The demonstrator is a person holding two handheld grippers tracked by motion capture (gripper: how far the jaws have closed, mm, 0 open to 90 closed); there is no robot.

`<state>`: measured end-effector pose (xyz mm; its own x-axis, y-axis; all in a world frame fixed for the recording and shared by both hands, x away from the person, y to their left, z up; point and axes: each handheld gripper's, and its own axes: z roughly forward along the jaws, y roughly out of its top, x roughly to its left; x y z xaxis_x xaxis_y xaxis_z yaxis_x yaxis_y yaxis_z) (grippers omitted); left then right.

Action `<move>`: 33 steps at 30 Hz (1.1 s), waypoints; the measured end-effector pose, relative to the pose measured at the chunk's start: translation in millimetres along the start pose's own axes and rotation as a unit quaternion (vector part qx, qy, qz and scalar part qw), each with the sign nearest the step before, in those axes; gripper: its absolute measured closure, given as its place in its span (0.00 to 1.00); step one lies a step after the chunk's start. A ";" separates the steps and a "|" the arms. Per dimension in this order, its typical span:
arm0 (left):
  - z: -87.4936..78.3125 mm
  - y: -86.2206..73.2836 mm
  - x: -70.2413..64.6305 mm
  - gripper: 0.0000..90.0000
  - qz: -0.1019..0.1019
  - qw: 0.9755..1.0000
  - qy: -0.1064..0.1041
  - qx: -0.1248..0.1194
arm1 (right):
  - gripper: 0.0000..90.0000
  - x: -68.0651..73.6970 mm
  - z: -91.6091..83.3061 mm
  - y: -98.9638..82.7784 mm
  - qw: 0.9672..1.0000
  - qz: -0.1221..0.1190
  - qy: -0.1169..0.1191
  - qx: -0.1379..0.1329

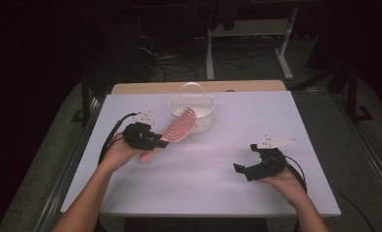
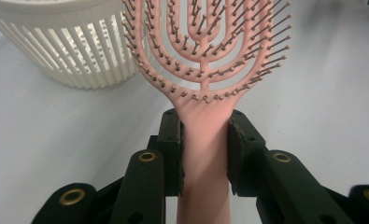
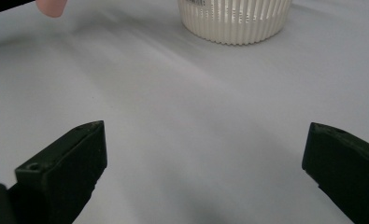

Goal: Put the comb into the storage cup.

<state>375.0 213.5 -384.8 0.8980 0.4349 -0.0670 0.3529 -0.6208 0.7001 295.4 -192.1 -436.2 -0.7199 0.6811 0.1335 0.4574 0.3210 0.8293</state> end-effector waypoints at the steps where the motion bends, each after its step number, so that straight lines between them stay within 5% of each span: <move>1: -0.4 0.2 -1.4 0.79 -0.001 1.000 0.003 -0.005 | 0.00 0.0 0.0 0.0 1.000 0.000 0.000 0.000; 17: 7.6 -5.0 -13.0 0.79 -0.007 0.998 0.010 -0.063 | 0.00 2.4 -0.3 4.5 1.000 -0.007 0.007 -0.011; 33: 13.1 -7.0 -19.3 0.79 -0.003 0.996 0.012 -0.084 | 0.00 -0.4 -4.4 34.1 1.000 0.004 0.027 -0.009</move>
<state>358.6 200.9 -397.7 0.8888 0.4551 -0.0549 0.3066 -0.5011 0.8093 309.0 -184.3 -405.6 -0.7430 0.6475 0.1692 0.4549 0.3032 0.8373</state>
